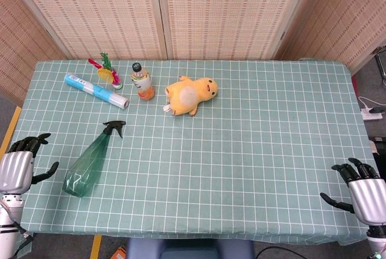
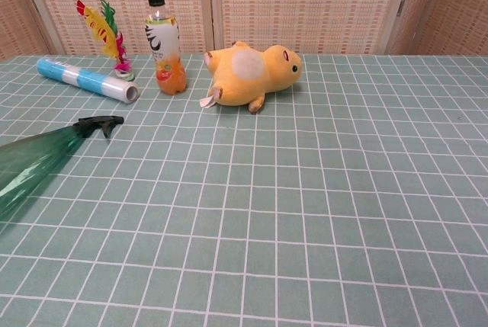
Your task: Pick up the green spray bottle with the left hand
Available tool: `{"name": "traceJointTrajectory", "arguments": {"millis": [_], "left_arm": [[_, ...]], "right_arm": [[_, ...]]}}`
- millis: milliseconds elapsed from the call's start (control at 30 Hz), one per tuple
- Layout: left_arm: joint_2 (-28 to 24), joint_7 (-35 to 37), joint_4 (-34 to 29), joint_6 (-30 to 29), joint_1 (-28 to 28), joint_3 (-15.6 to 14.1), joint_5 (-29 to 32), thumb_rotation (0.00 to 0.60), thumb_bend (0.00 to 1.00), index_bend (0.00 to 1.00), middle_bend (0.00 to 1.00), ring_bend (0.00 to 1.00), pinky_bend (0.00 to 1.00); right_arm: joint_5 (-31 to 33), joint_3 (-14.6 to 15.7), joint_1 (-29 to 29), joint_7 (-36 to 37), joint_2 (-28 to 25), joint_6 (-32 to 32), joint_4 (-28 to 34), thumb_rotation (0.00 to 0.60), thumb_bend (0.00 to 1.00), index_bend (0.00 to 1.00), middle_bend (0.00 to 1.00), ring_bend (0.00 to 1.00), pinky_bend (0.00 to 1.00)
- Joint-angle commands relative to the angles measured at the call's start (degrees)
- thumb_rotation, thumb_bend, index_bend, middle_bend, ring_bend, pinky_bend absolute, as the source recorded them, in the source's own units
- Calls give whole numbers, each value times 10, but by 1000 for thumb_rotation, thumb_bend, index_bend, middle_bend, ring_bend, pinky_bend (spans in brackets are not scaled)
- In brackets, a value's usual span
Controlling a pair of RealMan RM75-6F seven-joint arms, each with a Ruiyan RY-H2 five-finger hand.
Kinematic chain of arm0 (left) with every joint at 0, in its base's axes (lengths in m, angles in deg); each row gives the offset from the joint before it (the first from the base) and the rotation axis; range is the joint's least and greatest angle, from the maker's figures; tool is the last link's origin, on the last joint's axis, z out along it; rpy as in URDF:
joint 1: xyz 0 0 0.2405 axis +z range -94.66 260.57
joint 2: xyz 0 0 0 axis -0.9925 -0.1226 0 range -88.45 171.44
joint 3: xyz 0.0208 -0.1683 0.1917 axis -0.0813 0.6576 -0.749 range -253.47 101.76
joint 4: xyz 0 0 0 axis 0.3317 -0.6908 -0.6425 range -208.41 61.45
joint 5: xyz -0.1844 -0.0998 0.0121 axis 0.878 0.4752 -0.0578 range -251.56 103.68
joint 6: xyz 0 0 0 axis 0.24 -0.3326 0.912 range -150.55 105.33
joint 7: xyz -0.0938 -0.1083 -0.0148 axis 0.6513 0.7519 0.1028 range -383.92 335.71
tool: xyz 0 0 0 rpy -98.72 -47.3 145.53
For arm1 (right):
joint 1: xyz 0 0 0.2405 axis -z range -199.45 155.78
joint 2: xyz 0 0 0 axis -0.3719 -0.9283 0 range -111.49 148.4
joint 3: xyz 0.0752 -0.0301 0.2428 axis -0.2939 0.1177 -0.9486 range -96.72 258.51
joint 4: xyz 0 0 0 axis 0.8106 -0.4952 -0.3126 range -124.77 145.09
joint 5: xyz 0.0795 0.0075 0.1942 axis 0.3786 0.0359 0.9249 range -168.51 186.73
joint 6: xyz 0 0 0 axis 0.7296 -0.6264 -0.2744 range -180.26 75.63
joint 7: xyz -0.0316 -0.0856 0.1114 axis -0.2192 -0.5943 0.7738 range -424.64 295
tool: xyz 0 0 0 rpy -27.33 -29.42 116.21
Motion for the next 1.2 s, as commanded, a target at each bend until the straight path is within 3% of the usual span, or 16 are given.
{"name": "traceJointTrajectory", "arguments": {"millis": [33, 400, 567, 667, 800, 867, 900, 1000, 1100, 1200], "left_arm": [[-3, 3, -1, 4, -1, -1, 0, 600, 238, 225, 332, 218, 253], [-7, 8, -7, 15, -2, 1, 10, 600, 239, 233, 339, 220, 260], [28, -2, -11, -34, 3, 35, 38, 600, 239, 354, 420, 321, 322], [26, -12, -70, -38, 1, 63, 81, 600, 239, 388, 441, 358, 350], [17, -35, -116, -28, -4, 77, 119, 600, 239, 394, 448, 375, 351], [1, -96, -183, -4, -26, 96, 179, 600, 239, 390, 441, 379, 350], [0, -182, -222, 17, -62, 111, 246, 600, 240, 383, 434, 379, 348], [21, -335, -266, -4, -134, 147, 406, 600, 240, 354, 406, 379, 330], [57, -443, -268, -51, -204, 171, 508, 600, 240, 340, 396, 379, 321], [95, -531, -246, -105, -263, 175, 557, 600, 239, 334, 388, 376, 324]], "right_arm": [[0, 0, 1, -2, 1, -2, 1, 600, 0, 377, 413, 231, 340], [0, 0, 1, 0, 1, -2, 0, 600, 0, 377, 413, 232, 340], [-3, 0, -1, -6, 1, 1, 2, 600, 0, 377, 413, 231, 340], [-2, 0, -1, -2, -1, 0, 5, 600, 0, 377, 413, 231, 340], [-3, 0, -1, -3, -1, 0, 3, 600, 0, 377, 413, 231, 340], [-2, 0, 0, 2, 0, -1, 2, 600, 0, 377, 413, 231, 340], [-2, 0, -1, 5, -2, 1, 1, 600, 0, 376, 413, 231, 340], [-1, 1, -2, 9, -4, 3, 1, 600, 0, 376, 413, 231, 340], [0, 1, -2, 12, -5, 4, 0, 600, 0, 375, 413, 231, 340], [0, 1, -2, 15, -6, 6, 1, 600, 0, 371, 413, 231, 340]]}}
